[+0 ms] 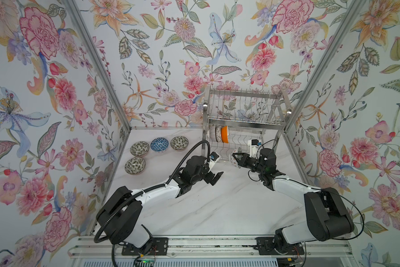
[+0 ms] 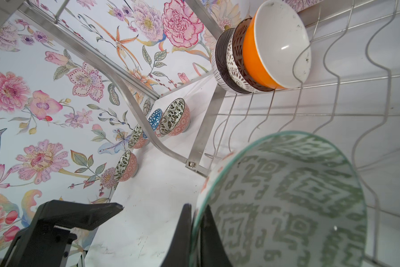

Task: Load the bowls into the dish rack
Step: 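Lift the green bowl with the right gripper up toward the rack, then lower the green bowl into the rack beside the orange-and-white bowl with the right gripper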

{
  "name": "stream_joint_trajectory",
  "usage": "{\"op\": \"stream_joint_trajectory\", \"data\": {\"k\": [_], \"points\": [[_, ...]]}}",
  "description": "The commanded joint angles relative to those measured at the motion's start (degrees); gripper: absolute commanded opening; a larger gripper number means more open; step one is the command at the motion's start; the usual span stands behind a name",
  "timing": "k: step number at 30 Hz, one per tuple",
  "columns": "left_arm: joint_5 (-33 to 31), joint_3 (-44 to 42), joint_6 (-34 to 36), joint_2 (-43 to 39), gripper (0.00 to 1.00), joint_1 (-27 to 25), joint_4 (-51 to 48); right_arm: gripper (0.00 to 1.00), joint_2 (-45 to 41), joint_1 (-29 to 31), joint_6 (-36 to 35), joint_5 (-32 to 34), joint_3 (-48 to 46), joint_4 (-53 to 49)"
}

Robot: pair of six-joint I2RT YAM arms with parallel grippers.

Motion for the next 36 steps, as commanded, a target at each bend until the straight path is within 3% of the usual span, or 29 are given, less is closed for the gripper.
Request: {"op": "stream_joint_trajectory", "data": {"k": [1,13,36], "points": [[-4.0,3.7,6.0,3.4,0.99,-1.4,1.6,0.0,1.7,-0.9,1.8,-2.3,3.3,7.5],[-6.4,9.2,11.2,7.9,0.99,-1.9,0.1,0.0,11.1,-2.9,5.9,-4.2,8.7,14.3],[-7.6,23.6,17.4,18.5,0.99,-1.6,-5.2,0.0,24.7,-7.2,8.4,-6.1,22.0,16.0]]}}
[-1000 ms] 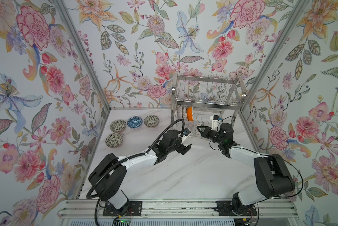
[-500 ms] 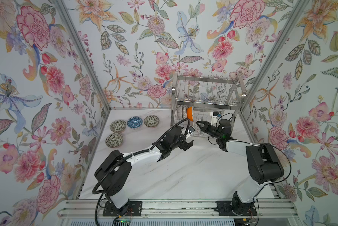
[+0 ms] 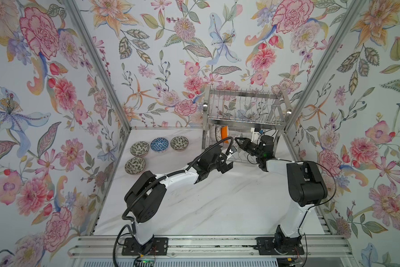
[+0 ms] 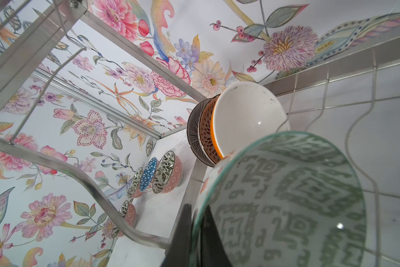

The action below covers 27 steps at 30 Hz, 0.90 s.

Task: Load the bowls into the dish rack
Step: 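Lower the green bowl into the rack beside the orange-and-white bowl with the right gripper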

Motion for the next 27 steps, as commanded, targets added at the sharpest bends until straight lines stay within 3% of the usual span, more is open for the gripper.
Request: {"op": "stream_joint_trajectory", "data": {"k": [1,27], "points": [[-1.4,3.0,1.5,1.7,0.99,-0.1,-2.0,0.0,2.1,-0.5,1.5,-1.8,3.8,5.3],[-0.8,5.3,1.9,3.4,0.99,2.1,-4.7,0.0,17.8,-0.8,11.9,-1.8,17.5,14.2]]}}
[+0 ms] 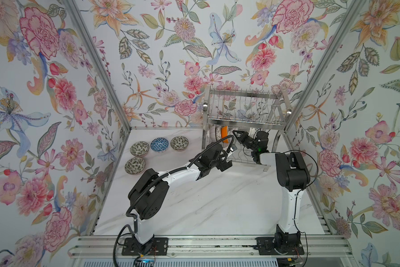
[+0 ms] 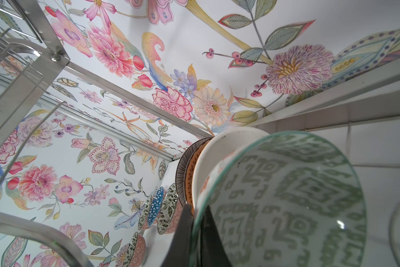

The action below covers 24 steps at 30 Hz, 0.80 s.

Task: Load the bowls into the dish rack
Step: 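Lower the green bowl into the rack beside the orange-and-white bowl with the right gripper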

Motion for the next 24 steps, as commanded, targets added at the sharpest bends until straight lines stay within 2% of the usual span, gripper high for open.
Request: {"op": "stream_joint_trajectory", "data": {"k": [1,24], "points": [[0.1,1.9,1.0,1.2,0.99,0.6,-0.6,0.0,1.3,-0.3,1.7,-0.5,2.4,5.3],[-0.6,2.1,1.0,0.6,0.99,1.2,-0.6,0.01,7.1,-0.1,8.2,-0.7,6.6,10.6]]}}
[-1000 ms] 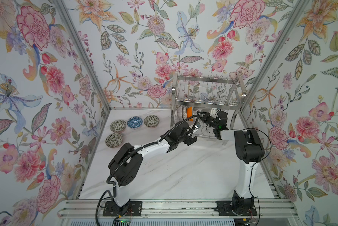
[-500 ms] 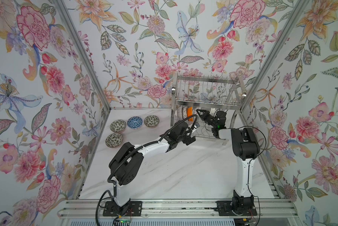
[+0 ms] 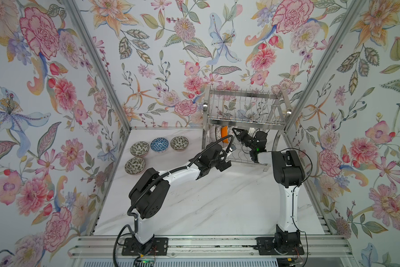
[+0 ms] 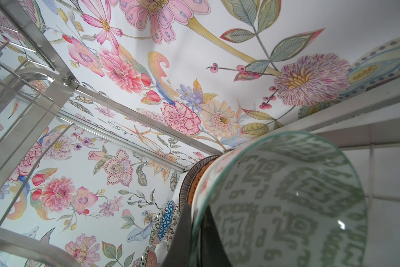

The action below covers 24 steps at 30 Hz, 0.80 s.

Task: Load the bowls into the dish rack
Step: 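Lower the green bowl into the rack beside the orange-and-white bowl with the right gripper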

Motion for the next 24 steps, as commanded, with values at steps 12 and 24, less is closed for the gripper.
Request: {"op": "stream_joint_trajectory", "data": {"k": [12,24], "points": [[-0.9,2.2,0.9,-0.1,0.99,0.5,-1.1,0.01,2.7,-0.2,3.3,-2.2,2.7,5.7],[-1.2,1.3,0.4,-1.1,0.99,0.6,-1.3,0.03,3.8,-0.4,5.7,-2.8,2.4,8.6]]}}
